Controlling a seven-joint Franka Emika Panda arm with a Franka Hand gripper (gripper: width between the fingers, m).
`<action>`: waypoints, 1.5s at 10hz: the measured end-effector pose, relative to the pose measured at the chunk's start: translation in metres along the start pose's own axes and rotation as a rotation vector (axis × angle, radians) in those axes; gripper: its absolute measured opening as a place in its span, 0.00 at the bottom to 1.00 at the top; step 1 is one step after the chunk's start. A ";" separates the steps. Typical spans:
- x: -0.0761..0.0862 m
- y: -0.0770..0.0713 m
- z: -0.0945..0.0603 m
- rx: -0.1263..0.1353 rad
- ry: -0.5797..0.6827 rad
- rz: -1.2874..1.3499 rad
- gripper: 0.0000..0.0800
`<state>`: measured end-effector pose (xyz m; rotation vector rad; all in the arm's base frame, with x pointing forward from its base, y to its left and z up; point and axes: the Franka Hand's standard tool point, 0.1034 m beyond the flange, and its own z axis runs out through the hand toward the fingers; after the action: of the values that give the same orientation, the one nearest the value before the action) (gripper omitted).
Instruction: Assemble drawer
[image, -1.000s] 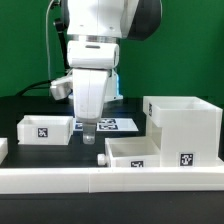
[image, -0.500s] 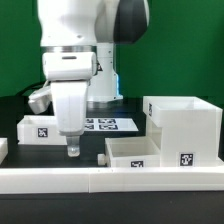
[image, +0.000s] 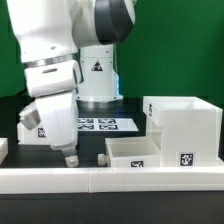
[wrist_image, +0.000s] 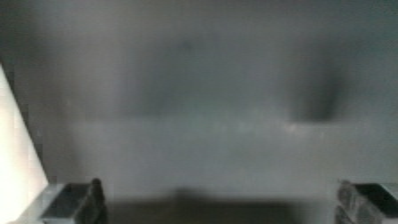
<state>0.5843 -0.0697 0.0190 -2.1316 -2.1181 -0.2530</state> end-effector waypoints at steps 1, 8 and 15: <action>0.009 0.001 0.002 0.002 0.005 0.007 0.81; 0.028 0.001 0.007 0.011 0.023 0.001 0.81; 0.054 0.003 0.010 0.017 0.030 0.068 0.81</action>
Offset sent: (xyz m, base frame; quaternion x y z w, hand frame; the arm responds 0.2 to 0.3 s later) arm 0.0000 0.0000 0.0000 0.0000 0.0000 0.0000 1.0000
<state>0.5878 -0.0147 0.0207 -2.1712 -2.0200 -0.2571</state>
